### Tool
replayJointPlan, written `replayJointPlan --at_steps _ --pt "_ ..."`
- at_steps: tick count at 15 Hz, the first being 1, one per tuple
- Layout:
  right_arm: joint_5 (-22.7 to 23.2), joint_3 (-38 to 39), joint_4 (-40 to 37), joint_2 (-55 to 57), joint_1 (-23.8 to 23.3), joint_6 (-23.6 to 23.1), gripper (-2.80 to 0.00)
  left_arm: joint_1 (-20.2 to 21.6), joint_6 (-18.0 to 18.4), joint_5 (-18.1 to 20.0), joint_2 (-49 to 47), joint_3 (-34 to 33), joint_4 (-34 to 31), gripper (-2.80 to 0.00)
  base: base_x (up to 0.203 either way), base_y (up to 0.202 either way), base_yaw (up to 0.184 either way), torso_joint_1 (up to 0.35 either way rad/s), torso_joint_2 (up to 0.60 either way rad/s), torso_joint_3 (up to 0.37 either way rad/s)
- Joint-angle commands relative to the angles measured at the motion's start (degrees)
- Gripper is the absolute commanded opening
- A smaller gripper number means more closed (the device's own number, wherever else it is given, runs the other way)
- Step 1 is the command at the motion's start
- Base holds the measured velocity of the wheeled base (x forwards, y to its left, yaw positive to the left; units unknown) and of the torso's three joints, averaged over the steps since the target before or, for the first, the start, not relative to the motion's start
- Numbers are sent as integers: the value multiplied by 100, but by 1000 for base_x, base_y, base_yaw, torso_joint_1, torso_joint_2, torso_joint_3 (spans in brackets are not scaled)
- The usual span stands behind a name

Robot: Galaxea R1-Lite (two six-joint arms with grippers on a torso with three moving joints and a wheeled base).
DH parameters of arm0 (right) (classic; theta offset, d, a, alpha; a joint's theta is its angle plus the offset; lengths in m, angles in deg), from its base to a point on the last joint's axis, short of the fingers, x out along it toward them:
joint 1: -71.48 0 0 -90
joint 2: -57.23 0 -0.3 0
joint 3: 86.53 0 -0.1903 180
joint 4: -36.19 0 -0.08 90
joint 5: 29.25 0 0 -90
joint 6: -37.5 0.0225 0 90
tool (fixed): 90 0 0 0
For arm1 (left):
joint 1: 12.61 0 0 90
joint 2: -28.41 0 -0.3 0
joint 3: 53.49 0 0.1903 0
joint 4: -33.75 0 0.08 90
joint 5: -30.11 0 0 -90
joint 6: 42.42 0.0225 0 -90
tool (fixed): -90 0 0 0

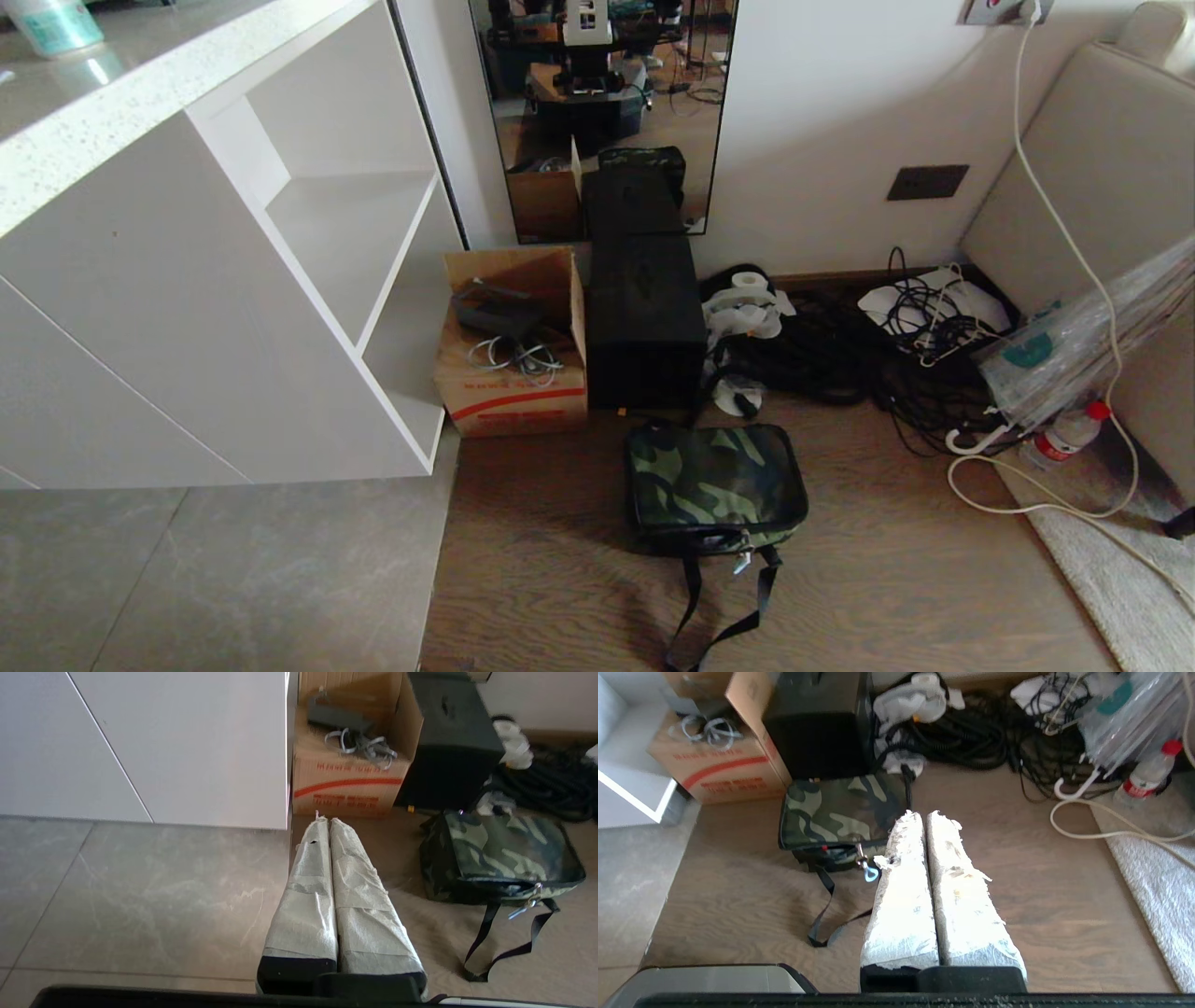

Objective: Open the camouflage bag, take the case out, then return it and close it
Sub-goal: Open the top of the storage box

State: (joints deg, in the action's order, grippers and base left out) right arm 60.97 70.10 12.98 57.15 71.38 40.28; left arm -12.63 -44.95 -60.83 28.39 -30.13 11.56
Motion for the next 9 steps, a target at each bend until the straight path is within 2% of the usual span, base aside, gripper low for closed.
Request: replayJointPlan --at_steps 1,9 --pt "4 0 2 -1 2 3 -280 2 -3 -3 2 -62 5 -280 0 0 0 2 2 -207" --pt "4 0 4 -1 0 3 -280 0 -11 -3 2 -62 5 -280 0 0 0 2 3 -197"
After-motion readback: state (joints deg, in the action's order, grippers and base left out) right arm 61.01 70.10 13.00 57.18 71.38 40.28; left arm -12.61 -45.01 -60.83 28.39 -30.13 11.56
